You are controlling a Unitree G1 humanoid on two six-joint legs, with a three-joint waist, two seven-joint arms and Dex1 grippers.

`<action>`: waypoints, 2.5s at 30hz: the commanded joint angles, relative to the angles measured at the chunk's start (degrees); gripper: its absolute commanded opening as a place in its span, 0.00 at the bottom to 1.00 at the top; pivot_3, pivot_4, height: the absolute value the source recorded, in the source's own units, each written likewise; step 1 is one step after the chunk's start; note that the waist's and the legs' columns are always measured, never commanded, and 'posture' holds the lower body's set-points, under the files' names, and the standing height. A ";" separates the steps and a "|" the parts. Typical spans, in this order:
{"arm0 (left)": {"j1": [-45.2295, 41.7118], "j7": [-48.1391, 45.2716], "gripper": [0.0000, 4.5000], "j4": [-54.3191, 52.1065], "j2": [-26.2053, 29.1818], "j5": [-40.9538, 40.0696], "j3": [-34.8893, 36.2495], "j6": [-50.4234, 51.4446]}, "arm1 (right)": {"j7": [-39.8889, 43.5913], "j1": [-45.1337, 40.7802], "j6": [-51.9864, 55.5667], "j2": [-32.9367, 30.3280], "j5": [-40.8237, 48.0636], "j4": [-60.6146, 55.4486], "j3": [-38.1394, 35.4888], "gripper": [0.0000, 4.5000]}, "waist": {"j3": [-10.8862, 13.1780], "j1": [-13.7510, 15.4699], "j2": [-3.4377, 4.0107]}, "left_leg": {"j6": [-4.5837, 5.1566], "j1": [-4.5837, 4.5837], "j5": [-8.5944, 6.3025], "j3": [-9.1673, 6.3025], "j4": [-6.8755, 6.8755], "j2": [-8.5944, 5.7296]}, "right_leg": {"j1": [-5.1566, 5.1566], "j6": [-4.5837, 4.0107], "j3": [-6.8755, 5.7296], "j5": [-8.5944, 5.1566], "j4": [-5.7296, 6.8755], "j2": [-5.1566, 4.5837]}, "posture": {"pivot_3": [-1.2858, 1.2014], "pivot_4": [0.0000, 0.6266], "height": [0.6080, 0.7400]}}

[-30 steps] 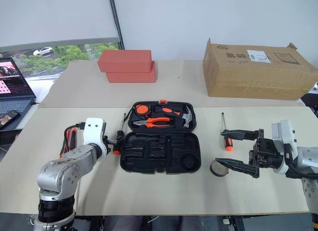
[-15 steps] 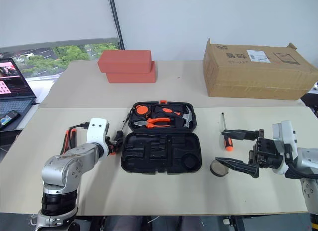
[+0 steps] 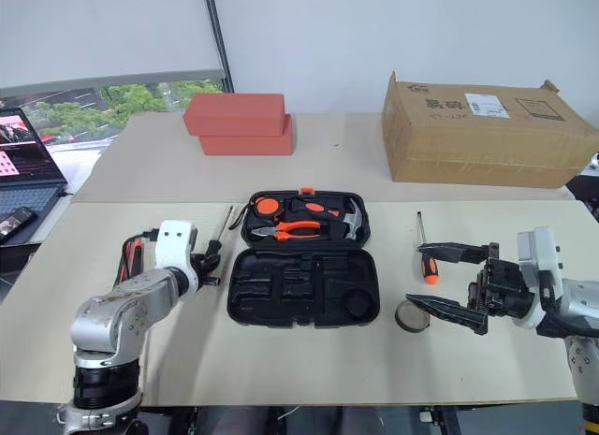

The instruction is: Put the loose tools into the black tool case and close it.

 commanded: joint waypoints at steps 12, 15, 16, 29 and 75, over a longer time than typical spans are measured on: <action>-13.06 -50.40 0.21 25.48 18.08 12.95 -23.17 -54.15 | -1.04 1.23 2.73 -0.05 3.95 -1.56 -5.06 1.00 | -0.04 0.09 0.07 | 0.59 -0.13 -0.33 0.11 0.02 -0.04 | -0.04 0.00 -0.09 0.00 -0.15 0.16 | 0.52 0.24 0.78; -18.02 -51.71 0.21 31.24 17.14 17.58 -27.18 -56.13 | -1.86 3.35 2.56 0.33 4.10 -3.06 -6.79 1.00 | -0.04 0.14 0.08 | 0.60 -0.21 -0.32 0.07 0.04 -0.03 | -0.06 0.01 -0.13 0.00 -0.17 0.24 | 0.52 0.24 0.78; -19.27 -52.02 0.21 32.22 16.05 17.54 -27.55 -56.32 | -2.22 3.99 2.54 0.54 4.26 -3.59 -7.29 1.00 | -0.04 0.12 0.08 | 0.61 -0.22 -0.33 0.07 0.04 -0.01 | -0.08 0.04 -0.10 -0.02 -0.17 0.24 | 0.52 0.24 0.78; -23.36 -55.82 0.21 36.54 12.54 21.73 -30.72 -56.15 | -4.68 7.08 1.66 2.34 3.78 -6.38 -9.21 1.00 | -0.04 -0.74 0.07 | 0.58 -0.27 -0.29 0.04 0.08 0.04 | -0.12 0.30 -0.08 -0.15 -0.11 0.38 | 0.52 0.24 0.78; -18.63 -44.80 0.01 41.96 3.36 22.71 -29.95 -53.75 | -4.61 4.59 0.40 3.92 2.02 -5.16 -7.77 1.00 | -0.09 -1.23 0.13 | 0.58 0.07 -0.29 0.08 0.16 0.03 | 0.15 0.13 0.03 -0.06 0.02 0.35 | 0.52 0.24 0.78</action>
